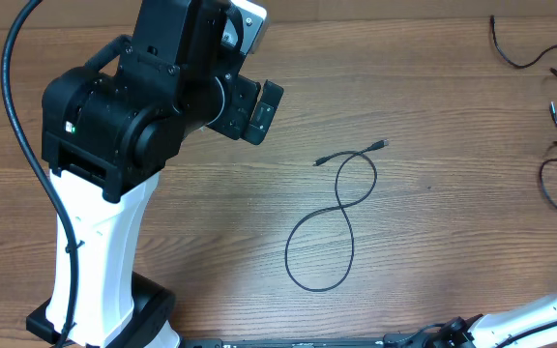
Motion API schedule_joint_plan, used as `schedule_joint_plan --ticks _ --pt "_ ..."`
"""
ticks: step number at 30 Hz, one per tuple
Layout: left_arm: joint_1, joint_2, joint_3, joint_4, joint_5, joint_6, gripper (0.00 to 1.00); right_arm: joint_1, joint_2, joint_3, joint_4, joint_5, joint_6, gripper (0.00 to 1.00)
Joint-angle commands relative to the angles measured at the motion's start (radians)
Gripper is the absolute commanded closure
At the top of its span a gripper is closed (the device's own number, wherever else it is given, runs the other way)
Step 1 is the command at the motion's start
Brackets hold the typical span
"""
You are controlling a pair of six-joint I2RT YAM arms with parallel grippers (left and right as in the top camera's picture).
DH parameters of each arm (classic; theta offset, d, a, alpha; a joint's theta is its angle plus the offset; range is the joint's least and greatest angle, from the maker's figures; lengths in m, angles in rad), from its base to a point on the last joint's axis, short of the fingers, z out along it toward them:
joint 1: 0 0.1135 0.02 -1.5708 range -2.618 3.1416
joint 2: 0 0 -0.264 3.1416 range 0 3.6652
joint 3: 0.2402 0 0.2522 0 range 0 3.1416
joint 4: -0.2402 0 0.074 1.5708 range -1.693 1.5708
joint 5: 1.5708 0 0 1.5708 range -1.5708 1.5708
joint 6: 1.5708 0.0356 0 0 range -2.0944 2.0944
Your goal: Untangle cables
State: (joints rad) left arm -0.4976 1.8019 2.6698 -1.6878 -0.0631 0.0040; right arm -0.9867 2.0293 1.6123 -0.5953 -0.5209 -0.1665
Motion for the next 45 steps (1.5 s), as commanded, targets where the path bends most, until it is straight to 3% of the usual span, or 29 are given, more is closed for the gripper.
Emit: schedule_joint_plan --ticks 1,2,4,10,15,24,32,40,45 --pt "0.000 -0.006 0.002 -0.002 0.013 0.018 0.00 0.005 -0.020 -0.060 0.027 -0.020 0.037 0.94" --pt "0.000 -0.006 0.002 -0.002 0.012 0.018 0.00 0.005 -0.020 -0.068 0.030 -0.021 0.037 0.83" --pt "0.000 -0.006 0.002 -0.002 0.012 0.018 0.00 0.005 -0.020 -0.071 0.034 -0.055 0.040 0.00" --pt "0.000 -0.006 0.002 -0.002 0.012 0.019 0.00 0.013 -0.057 -0.029 0.043 -0.421 -0.008 0.00" --pt "0.000 -0.006 0.002 -0.002 0.012 0.019 0.01 0.093 -0.211 0.032 -0.002 -0.412 -0.075 0.00" --pt "0.000 -0.004 0.002 0.005 0.011 0.019 0.00 0.326 -0.488 0.035 -0.056 -0.405 -0.066 0.00" --pt "0.000 -0.004 0.002 0.014 0.011 0.019 0.01 0.578 -0.525 0.029 -0.334 -0.585 -0.083 0.01" --pt "0.000 -0.004 0.002 0.023 0.008 0.019 0.00 0.920 -0.525 0.010 -0.796 -0.489 -0.545 0.04" --pt "0.000 -0.004 0.002 0.023 0.008 0.019 0.00 1.141 -0.523 -0.006 -0.851 -0.325 -0.598 0.04"
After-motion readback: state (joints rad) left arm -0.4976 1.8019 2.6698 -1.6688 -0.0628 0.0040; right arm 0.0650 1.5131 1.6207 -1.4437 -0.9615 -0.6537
